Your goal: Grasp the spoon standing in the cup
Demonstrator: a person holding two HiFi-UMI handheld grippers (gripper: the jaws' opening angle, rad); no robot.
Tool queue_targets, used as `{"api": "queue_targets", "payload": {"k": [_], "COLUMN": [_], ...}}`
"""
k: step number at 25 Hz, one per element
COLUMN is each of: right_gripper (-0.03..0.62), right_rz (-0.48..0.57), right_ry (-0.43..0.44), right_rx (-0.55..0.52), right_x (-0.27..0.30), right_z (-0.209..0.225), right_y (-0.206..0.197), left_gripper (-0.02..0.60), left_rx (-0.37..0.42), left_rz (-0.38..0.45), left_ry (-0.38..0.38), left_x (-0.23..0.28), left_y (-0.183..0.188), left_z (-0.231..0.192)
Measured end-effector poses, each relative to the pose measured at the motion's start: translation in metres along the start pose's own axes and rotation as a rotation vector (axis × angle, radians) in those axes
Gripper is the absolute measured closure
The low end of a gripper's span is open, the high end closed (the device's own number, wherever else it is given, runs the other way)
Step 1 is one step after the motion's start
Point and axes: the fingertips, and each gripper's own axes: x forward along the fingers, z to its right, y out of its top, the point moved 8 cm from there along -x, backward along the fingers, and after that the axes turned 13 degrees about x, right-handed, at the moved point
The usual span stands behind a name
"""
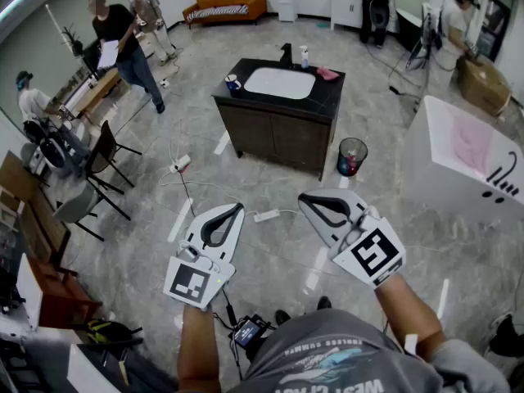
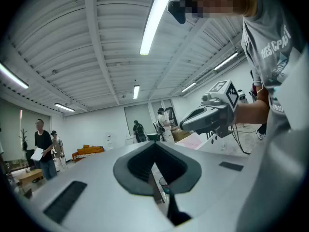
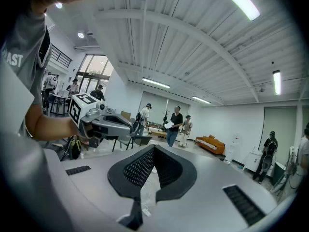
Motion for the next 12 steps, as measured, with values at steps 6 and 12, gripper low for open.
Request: {"api": "queue_targets", "payload": {"k": [6,12], "right_gripper": [0.563,0.563], "right_rz": [-0.002,-0.006], "right_ry": [-0.001,-0.003], "right_rx": [-0.003,0.001], "right_x": [0.0011,0.0031], "right_z": [0.0021,-0.0003], "right_y": [0.0008,-0.0011], "left_gripper": [0.580,0.580], "left_rx": [-0.005,-0.007], "left_rz": [-0.005,-0.003], "left_ry": [0.001,0.002], "left_x": [0.0010,-0.0021], "left_y": [-0.0007,-0.0041], "left_z": [-0.0013,-0.0024]}}
